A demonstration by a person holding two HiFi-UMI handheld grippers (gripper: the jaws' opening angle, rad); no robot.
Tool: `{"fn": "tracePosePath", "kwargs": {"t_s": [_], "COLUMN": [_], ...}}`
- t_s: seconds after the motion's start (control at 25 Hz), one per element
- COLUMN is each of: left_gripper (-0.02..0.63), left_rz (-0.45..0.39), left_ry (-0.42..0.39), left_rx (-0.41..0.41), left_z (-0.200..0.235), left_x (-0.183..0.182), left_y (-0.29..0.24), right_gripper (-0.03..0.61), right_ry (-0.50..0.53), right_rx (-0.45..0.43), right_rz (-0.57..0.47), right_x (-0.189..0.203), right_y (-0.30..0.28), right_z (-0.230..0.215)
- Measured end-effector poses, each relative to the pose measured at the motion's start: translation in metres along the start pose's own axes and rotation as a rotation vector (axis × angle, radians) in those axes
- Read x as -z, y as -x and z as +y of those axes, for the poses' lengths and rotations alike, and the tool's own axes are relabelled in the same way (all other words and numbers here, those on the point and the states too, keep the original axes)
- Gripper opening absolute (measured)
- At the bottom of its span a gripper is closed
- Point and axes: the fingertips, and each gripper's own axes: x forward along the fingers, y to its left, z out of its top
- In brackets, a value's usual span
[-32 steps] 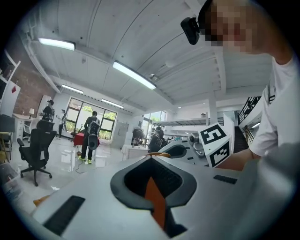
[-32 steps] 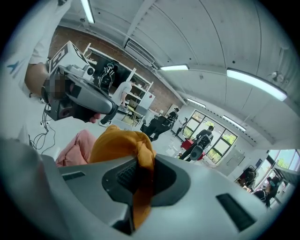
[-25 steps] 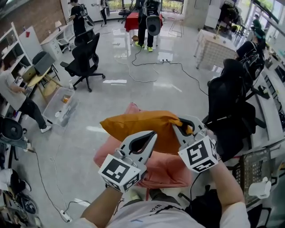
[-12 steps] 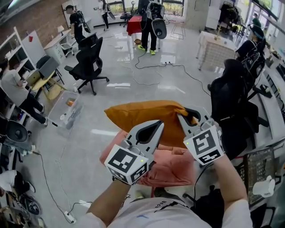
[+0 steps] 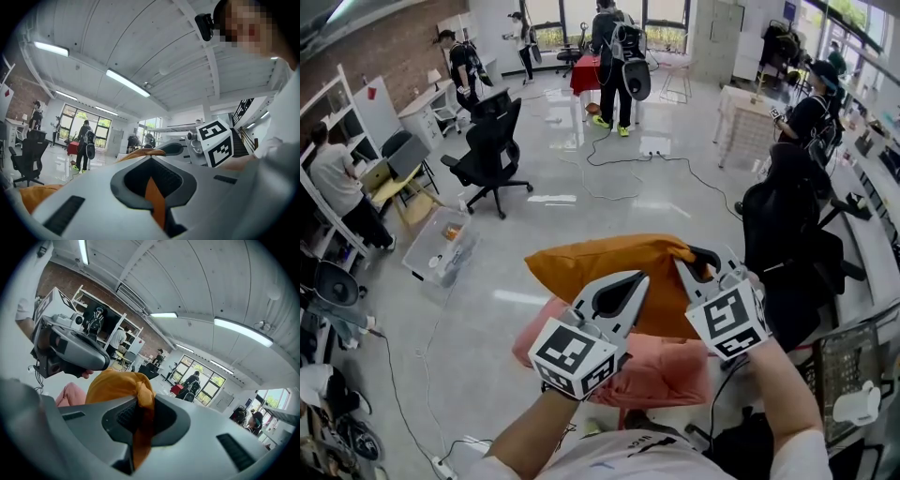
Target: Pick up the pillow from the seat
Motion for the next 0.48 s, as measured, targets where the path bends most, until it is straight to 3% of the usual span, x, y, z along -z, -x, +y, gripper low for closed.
{"fn": "tracePosePath", "kwargs": {"t_s": [0.48], "left_gripper": [0.011], "left_rz": [0.002], "left_ry": [-0.006], "left_rx": [0.002], "left_z": [0.001], "left_x": [0.0015], "left_y": [0.0], "right_gripper": [0.035], "right_ry": [0.012], "right_rx": [0.011], "right_rz": [-0.002], "right_x": [-0.0023], "right_y": [-0.0021], "right_z": [-0.0016]}}
